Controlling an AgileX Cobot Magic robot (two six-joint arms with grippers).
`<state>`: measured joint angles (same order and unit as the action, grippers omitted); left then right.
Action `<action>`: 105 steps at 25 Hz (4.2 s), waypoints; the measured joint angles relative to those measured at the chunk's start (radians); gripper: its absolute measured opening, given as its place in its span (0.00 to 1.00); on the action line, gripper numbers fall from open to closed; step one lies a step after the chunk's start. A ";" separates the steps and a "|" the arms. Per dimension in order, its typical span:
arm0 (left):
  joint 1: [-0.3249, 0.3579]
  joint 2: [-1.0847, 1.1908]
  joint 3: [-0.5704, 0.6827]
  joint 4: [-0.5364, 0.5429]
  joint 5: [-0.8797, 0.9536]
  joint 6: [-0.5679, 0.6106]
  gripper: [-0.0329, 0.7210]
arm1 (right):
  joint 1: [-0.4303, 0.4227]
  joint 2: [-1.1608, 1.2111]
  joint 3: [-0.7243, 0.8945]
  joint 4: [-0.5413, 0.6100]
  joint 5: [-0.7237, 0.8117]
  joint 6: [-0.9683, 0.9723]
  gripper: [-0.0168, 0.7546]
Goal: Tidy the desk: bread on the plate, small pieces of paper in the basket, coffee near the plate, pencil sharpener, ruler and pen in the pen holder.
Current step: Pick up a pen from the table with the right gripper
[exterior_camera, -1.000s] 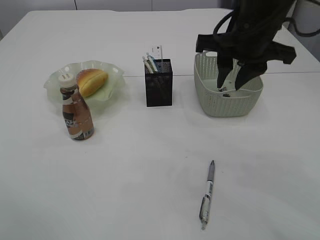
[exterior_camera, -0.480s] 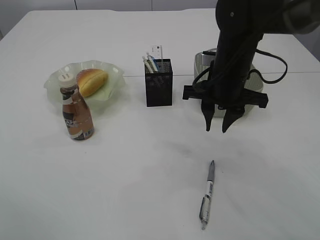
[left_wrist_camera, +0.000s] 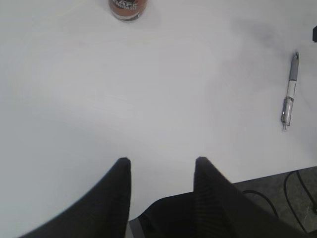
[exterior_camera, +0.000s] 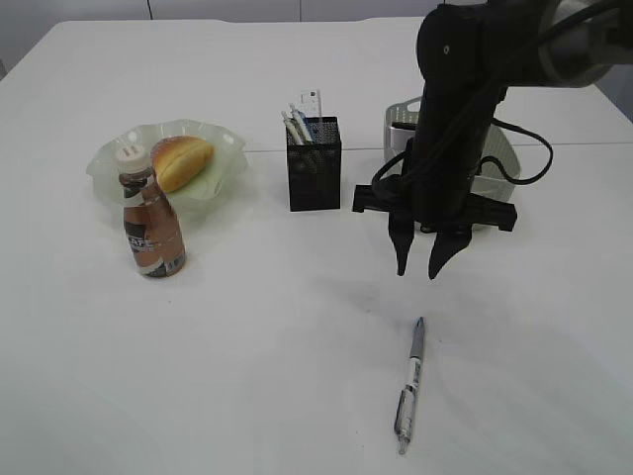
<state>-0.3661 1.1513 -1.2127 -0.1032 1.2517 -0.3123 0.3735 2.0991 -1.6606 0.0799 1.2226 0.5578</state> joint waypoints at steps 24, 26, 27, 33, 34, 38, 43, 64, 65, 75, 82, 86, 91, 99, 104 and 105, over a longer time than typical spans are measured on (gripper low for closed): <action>0.000 0.000 0.000 0.009 0.000 0.018 0.45 | 0.000 -0.136 0.291 0.050 -0.014 -0.014 0.40; 0.000 0.000 0.000 0.009 0.000 0.018 0.45 | 0.000 -0.136 0.291 0.069 -0.040 -0.004 0.40; 0.000 0.000 0.000 0.009 0.000 0.018 0.45 | 0.000 -0.136 0.291 0.073 -0.057 -0.002 0.40; 0.000 0.000 0.000 0.009 0.000 0.018 0.45 | 0.000 -0.136 0.291 0.098 -0.162 0.008 0.41; 0.000 0.000 0.000 0.009 0.000 0.018 0.45 | 0.000 -0.136 0.291 0.100 -0.175 0.012 0.42; 0.000 0.000 0.000 0.009 0.000 0.018 0.45 | 0.000 -0.129 0.291 0.101 -0.193 0.020 0.48; 0.000 0.000 0.000 0.009 0.000 0.018 0.45 | 0.000 -0.089 0.291 0.102 -0.223 0.025 0.49; 0.000 0.000 0.000 0.009 0.000 0.018 0.45 | 0.000 -0.003 0.291 0.085 -0.276 0.026 0.49; 0.000 0.000 0.000 0.009 0.000 0.018 0.45 | 0.000 -0.002 0.291 0.079 -0.276 0.026 0.49; 0.000 0.000 0.000 0.007 0.000 0.018 0.45 | 0.000 -0.002 0.291 0.061 -0.283 0.026 0.49; 0.000 0.000 0.000 0.007 0.000 0.018 0.45 | 0.000 0.009 0.291 0.061 -0.283 0.026 0.49; 0.000 0.000 0.000 0.005 0.000 0.018 0.45 | 0.001 0.015 0.291 0.061 -0.284 0.026 0.49; 0.000 0.000 0.000 0.005 0.000 0.020 0.45 | 0.001 0.015 0.291 0.061 -0.284 0.026 0.49; 0.000 0.000 0.000 0.005 0.000 0.020 0.45 | 0.001 0.015 0.291 0.061 -0.286 0.026 0.49; 0.000 0.000 0.000 0.005 0.000 0.020 0.45 | 0.001 0.015 0.291 0.060 -0.286 0.026 0.49; 0.000 0.000 0.000 0.005 0.000 0.020 0.45 | 0.001 0.015 0.291 0.060 -0.286 0.026 0.49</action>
<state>-0.3661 1.1513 -1.2127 -0.0979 1.2517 -0.2923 0.3741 2.1140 -1.3695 0.1398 0.9364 0.5842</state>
